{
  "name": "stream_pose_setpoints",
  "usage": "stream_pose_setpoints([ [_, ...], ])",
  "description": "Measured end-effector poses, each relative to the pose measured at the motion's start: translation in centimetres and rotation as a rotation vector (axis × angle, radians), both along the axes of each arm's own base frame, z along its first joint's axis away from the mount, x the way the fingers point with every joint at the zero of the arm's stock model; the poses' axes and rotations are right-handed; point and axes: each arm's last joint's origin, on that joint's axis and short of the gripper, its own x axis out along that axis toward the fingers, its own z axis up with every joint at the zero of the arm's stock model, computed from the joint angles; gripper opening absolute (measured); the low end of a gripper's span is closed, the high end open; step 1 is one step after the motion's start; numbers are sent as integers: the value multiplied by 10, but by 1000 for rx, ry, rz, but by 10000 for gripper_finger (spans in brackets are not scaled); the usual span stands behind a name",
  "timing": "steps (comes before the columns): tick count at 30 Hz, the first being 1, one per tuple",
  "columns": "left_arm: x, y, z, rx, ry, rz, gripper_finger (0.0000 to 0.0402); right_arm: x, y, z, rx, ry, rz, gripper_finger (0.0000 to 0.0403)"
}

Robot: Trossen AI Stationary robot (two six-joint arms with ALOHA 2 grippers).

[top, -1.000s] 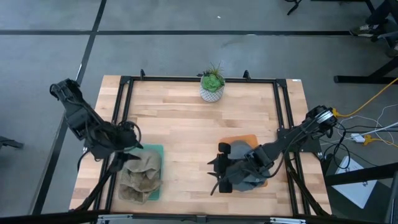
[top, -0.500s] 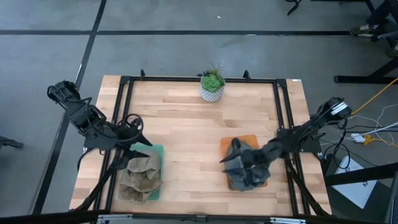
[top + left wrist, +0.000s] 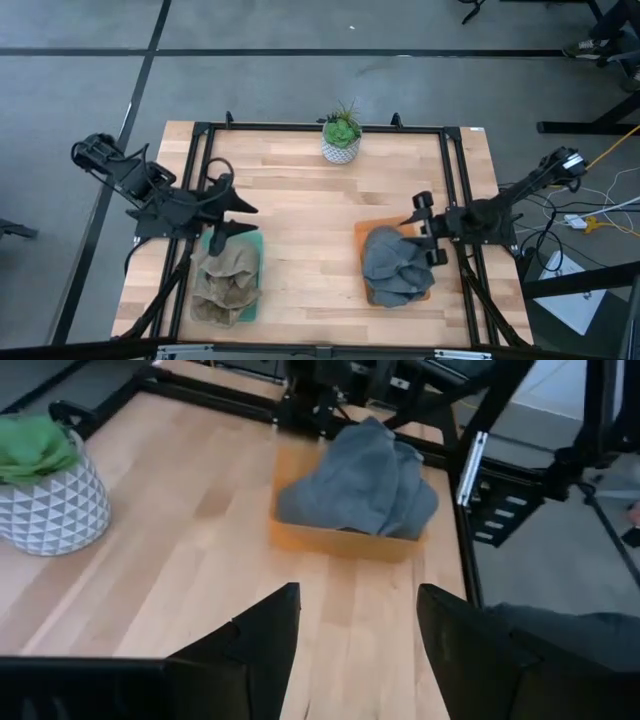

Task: Pick & Place hat
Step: Return to Home Position

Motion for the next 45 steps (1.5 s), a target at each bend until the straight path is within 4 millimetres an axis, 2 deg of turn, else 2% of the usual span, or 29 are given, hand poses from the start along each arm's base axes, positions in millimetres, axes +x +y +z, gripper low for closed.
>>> stream_pose_setpoints([
  [2,2,4,0,-18,9,1,198,-9,-7,-5,6,-23,2,172],
  [11,13,15,-4,-40,47,-19,198,-11,-26,-7,-79,60,-84,172],
  [19,26,29,-22,-74,81,17,198,-13,-48,-16,-81,169,-135,172],
  [27,36,40,-28,-16,-24,-19,198,-17,-64,-32,-55,345,-249,172],
  [36,42,58,-61,10,-138,-45,198,-21,-74,-44,-3,478,-335,172],
  [40,32,67,-75,40,-222,-23,198,-22,-76,-45,15,488,-365,172],
  [45,16,76,-106,29,-368,-28,198,-23,-80,-46,23,494,-475,172],
])
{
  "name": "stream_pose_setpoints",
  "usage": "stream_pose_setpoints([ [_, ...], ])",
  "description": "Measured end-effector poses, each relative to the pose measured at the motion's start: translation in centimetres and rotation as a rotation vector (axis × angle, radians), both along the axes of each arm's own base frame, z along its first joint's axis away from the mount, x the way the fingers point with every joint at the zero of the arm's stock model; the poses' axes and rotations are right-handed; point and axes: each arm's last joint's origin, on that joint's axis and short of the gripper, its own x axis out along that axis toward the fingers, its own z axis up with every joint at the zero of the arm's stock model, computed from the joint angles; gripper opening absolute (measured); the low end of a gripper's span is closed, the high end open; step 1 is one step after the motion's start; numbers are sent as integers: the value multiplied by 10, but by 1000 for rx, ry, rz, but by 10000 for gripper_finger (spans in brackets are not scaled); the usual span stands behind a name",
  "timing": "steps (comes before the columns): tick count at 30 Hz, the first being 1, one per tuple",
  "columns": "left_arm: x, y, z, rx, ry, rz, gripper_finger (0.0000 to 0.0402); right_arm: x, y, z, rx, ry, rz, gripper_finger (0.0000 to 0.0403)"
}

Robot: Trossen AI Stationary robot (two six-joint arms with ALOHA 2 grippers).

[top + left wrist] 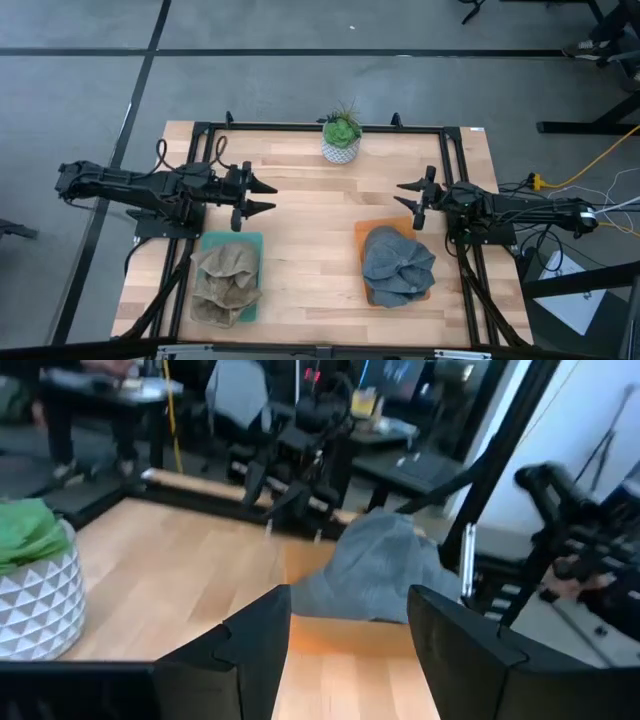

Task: Pick & Place hat
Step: Return to Home Position

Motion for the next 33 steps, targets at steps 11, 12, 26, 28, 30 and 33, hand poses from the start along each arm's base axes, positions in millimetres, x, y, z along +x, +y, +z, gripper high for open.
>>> stream_pose_setpoints([
  [11,-26,3,-56,46,-233,7,198,-1,-2,0,-7,0,-63,172],
  [12,-28,3,-61,46,-242,13,198,-1,-2,0,-7,-1,-63,172],
  [26,-50,6,-99,5,-330,55,198,0,1,-3,181,-24,-15,172],
  [28,-51,8,-98,24,-337,70,198,0,1,-3,180,-24,-15,172],
  [30,-52,10,-97,50,-349,82,198,0,1,-3,178,-23,-14,172],
  [33,-55,14,-97,79,-341,97,198,0,1,-3,178,-23,-12,172],
])
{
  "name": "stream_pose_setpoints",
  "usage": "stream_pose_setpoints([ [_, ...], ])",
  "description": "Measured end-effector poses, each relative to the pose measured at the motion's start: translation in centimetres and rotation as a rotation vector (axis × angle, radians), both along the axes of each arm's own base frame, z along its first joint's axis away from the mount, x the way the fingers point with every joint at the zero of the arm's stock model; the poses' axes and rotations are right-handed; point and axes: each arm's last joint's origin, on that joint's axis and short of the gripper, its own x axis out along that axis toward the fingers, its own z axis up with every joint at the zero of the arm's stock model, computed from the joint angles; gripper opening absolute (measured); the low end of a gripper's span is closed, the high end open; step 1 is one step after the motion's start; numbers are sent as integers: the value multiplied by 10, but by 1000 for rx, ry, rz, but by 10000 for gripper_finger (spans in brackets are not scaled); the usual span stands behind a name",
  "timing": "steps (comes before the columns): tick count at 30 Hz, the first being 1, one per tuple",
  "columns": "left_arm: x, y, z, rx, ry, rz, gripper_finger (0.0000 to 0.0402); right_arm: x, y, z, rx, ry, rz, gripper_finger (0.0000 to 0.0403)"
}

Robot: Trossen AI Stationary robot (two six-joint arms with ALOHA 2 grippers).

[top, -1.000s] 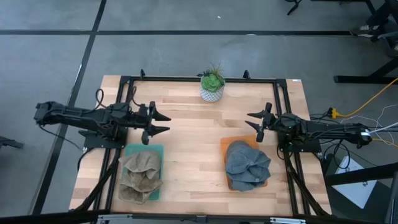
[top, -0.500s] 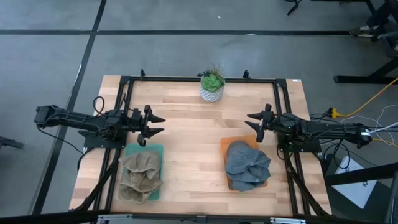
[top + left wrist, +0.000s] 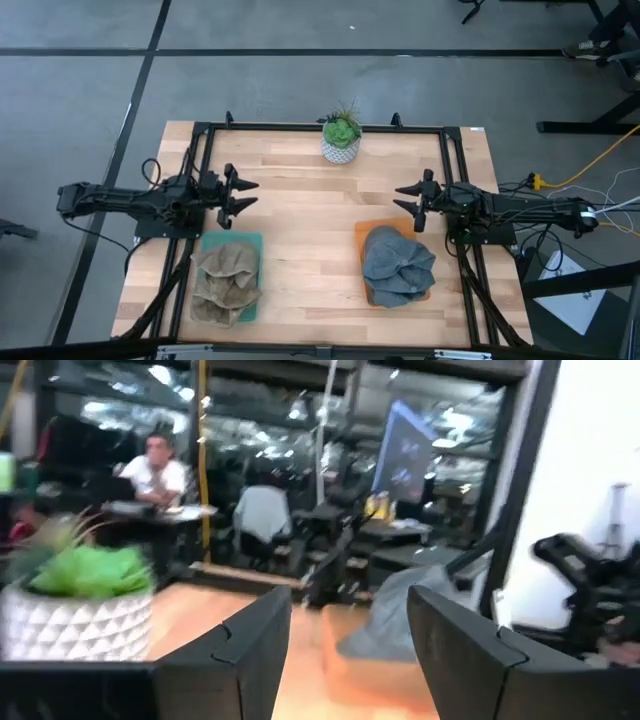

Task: Pick & Place hat
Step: Return to Home Position

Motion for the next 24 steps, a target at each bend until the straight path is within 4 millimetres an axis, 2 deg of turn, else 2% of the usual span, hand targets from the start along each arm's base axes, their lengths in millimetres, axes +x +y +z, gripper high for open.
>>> stream_pose_setpoints([
  [16,-24,12,-17,-72,144,102,198,0,0,-1,7,11,15,172],
  [24,-24,13,-22,-73,213,128,198,1,1,-2,47,14,38,172],
])
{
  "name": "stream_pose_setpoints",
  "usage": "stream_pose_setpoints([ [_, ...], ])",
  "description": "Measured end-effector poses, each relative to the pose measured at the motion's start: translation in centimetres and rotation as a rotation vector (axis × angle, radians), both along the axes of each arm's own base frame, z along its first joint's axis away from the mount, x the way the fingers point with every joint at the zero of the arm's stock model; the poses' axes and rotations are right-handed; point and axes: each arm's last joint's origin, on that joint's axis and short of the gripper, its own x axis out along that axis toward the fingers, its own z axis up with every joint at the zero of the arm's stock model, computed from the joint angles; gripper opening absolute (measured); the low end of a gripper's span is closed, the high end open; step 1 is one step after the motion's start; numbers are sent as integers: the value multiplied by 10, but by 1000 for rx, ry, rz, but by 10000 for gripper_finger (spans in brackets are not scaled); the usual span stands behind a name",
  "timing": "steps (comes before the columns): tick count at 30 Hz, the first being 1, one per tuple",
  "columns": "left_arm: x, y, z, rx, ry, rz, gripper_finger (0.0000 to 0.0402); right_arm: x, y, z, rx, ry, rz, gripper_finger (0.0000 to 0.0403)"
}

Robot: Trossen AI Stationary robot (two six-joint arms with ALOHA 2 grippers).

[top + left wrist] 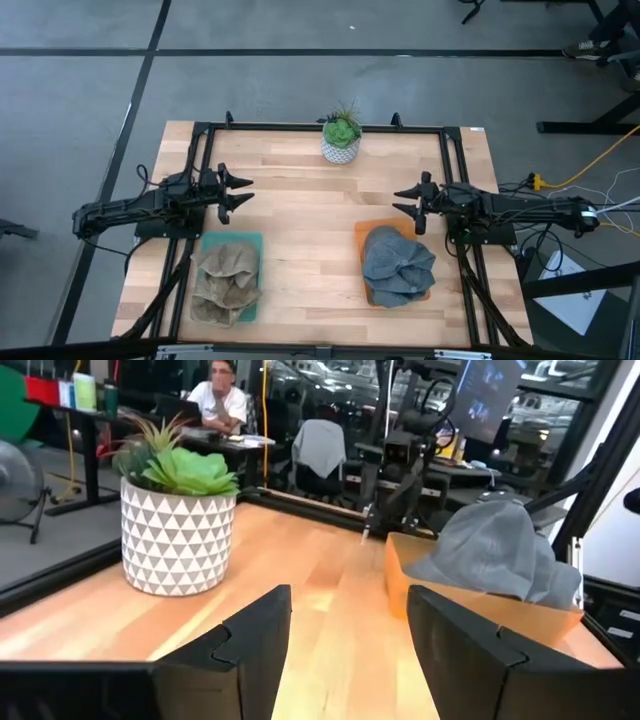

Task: Pick & Place hat
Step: Return to Home Position

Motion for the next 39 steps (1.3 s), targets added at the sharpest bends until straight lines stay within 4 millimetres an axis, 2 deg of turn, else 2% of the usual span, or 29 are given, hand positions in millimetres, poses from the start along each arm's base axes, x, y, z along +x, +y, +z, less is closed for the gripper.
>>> stream_pose_setpoints([
  [9,0,0,-1,-4,6,1,198,1,1,-4,20,34,44,172],
  [18,0,0,0,-4,5,1,198,1,-2,-2,-44,26,-49,172],
  [39,0,0,0,-4,5,0,198,1,-2,-2,-45,25,-47,172],
])
